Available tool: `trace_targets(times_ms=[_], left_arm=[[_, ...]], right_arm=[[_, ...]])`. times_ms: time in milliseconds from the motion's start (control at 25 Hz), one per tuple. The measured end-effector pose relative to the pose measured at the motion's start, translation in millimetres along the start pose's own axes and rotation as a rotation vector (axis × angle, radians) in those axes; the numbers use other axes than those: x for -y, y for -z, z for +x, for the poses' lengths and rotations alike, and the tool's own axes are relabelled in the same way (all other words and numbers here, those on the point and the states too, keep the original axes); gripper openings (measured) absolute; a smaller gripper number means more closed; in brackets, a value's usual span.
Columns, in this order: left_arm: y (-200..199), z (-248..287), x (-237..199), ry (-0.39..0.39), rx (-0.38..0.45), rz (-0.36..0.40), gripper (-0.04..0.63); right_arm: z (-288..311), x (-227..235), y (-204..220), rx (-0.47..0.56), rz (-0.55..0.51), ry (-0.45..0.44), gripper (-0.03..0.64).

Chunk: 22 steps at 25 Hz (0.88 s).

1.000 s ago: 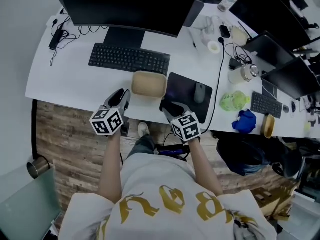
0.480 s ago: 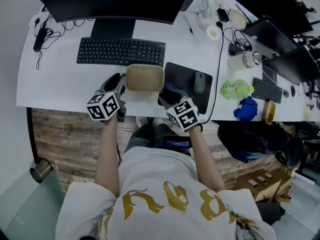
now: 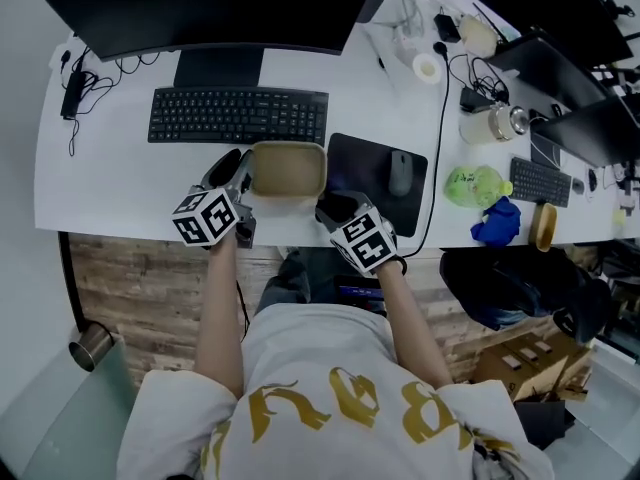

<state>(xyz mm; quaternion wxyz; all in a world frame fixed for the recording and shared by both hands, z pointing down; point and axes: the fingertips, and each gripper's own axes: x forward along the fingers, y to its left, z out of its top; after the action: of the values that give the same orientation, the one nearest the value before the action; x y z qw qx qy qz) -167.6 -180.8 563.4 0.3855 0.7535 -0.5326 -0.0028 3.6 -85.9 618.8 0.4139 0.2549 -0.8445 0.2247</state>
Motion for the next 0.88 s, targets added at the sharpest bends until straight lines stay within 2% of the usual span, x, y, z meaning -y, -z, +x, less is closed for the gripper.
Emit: trace_targets(times_ms=[280, 440, 680, 880], left_arm=[[6, 10, -6, -0.003, 0.000, -0.024, 0.120], [12, 12, -8, 0.006, 0.006, -0.067, 0.120], [11, 16, -9, 0.014, 0.013, -0.092, 0.120], [15, 19, -6, 0.016, 0.000, -0.091, 0.120]], right_arm=[[2, 0, -1, 0.018, -0.007, -0.008, 0.158], [5, -4, 5, 0.013, -0.018, -0.024, 0.155], [8, 2, -2, 0.053, -0.011, 0.009, 0.149], [7, 3, -2, 0.057, -0.028, 0.004, 0.110]])
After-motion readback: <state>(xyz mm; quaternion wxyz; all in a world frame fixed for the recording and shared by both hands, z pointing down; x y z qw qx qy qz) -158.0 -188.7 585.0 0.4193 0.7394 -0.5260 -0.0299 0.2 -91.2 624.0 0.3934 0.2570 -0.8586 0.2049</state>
